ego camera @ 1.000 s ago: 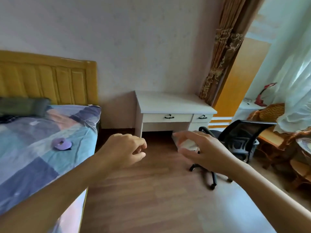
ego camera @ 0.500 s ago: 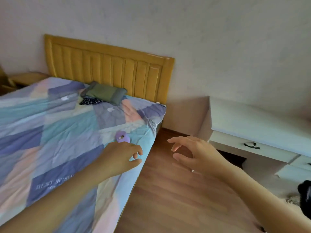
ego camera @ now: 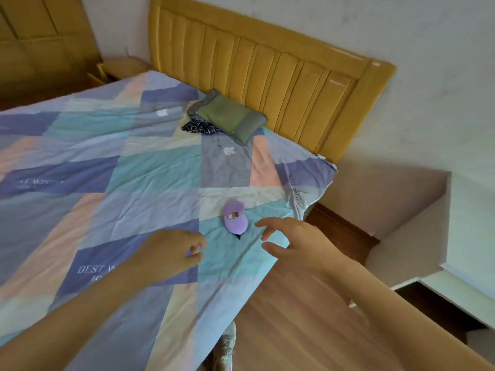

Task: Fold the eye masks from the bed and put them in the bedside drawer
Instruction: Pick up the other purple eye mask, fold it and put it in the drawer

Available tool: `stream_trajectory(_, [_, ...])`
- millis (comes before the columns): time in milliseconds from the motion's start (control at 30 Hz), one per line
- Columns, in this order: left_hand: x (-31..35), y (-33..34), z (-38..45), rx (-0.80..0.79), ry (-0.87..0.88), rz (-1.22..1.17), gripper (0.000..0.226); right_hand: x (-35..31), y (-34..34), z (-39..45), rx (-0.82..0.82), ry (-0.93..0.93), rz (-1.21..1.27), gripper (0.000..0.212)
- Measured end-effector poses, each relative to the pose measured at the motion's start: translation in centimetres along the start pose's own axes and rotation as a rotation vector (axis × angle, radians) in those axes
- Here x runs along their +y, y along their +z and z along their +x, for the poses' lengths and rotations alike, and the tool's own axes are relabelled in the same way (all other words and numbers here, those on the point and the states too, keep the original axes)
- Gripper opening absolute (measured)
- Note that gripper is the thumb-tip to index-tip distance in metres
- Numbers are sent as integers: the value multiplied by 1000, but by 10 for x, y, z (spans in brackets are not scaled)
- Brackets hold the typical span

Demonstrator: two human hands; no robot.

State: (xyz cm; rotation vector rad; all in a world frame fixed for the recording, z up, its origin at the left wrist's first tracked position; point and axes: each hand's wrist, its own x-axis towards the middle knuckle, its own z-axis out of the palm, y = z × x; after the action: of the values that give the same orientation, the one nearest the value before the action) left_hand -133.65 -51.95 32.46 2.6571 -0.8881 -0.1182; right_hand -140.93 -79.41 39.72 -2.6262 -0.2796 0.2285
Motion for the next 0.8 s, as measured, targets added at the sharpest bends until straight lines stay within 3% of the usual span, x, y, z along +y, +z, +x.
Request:
stream_trajectory(100, [-39, 34, 56, -72, -73, -59, 68, 39, 15, 62, -86, 22, 21, 36])
stream_trajectory(200, [-69, 72, 109, -205, -179, -133, 35, 82, 34, 122, -181, 68, 71, 34])
stream_trajectory(267, [-87, 96, 143, -263, -205, -123, 26, 108, 49, 158, -207, 112, 113, 32])
stream_trajectory(367, [-111, 128, 185, -341, -278, -152, 26, 143, 71, 203, -231, 207, 211, 31])
stream_trajectory(600, [-142, 205, 246, -436, -609, -616, 19, 214, 138, 276, -397, 370, 346, 49])
stream_trajectory(700, [-150, 234, 268, -366, -828, -849, 38, 237, 168, 301, -399, 458, 385, 54])
stream_trajectory(800, [-156, 259, 286, -330, -978, -922, 60, 257, 196, 325, -332, 586, 443, 61])
